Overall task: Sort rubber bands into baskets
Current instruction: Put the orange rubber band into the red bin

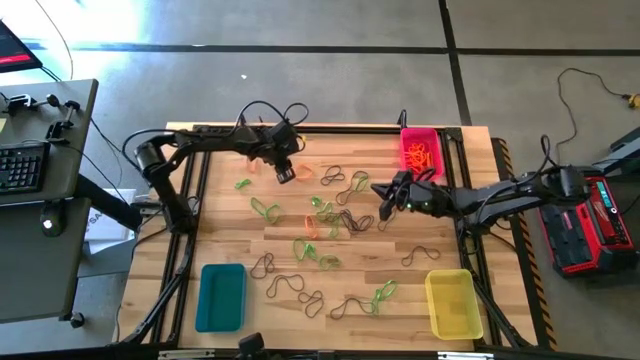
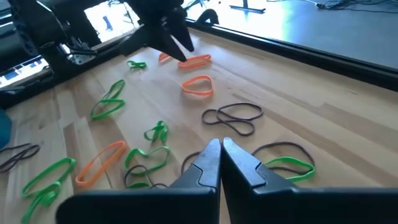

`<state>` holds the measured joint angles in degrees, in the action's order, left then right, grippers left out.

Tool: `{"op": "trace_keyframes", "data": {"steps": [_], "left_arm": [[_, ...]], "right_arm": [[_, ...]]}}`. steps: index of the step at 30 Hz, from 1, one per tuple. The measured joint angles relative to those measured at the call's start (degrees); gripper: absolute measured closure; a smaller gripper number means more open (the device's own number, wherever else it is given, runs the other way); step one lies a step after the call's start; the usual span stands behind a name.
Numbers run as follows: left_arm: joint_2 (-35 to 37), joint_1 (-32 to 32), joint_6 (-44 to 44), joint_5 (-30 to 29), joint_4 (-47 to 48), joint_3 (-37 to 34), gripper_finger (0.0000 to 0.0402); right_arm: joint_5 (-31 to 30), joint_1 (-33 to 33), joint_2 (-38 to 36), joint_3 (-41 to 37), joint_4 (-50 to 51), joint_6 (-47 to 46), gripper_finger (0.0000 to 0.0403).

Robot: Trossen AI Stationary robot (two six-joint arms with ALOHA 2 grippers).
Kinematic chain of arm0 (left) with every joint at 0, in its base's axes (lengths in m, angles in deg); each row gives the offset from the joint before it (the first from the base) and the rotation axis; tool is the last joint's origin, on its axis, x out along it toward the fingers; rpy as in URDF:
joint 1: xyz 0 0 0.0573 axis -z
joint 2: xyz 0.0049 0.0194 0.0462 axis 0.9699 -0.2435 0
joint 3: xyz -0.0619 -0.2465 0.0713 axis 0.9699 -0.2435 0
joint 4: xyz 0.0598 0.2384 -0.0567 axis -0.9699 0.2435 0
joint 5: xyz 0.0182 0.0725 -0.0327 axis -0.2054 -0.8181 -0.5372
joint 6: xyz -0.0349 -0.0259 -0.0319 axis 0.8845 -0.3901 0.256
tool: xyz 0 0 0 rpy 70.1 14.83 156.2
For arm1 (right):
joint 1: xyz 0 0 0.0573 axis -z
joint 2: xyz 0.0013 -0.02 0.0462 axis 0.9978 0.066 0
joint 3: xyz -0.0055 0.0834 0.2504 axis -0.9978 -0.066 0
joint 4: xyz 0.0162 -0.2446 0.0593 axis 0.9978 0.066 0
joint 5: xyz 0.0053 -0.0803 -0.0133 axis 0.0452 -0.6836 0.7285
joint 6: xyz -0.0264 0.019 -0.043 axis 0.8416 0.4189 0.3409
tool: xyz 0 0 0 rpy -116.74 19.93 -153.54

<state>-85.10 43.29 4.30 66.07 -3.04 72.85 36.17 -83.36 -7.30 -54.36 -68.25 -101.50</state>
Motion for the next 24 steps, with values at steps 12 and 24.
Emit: {"op": "trace_keyframes", "data": {"steps": [12,24], "left_arm": [[-6.16,-3.94,4.86,0.17,2.56,2.61,0.0252],[-6.29,-6.42,5.89,4.79,3.43,2.82,0.0264]], "right_arm": [[-0.04,0.0,0.0,0.0,0.0,-0.02,0.0402],[-0.15,0.0,0.0,0.0,0.0,-0.02,0.0402]]}}
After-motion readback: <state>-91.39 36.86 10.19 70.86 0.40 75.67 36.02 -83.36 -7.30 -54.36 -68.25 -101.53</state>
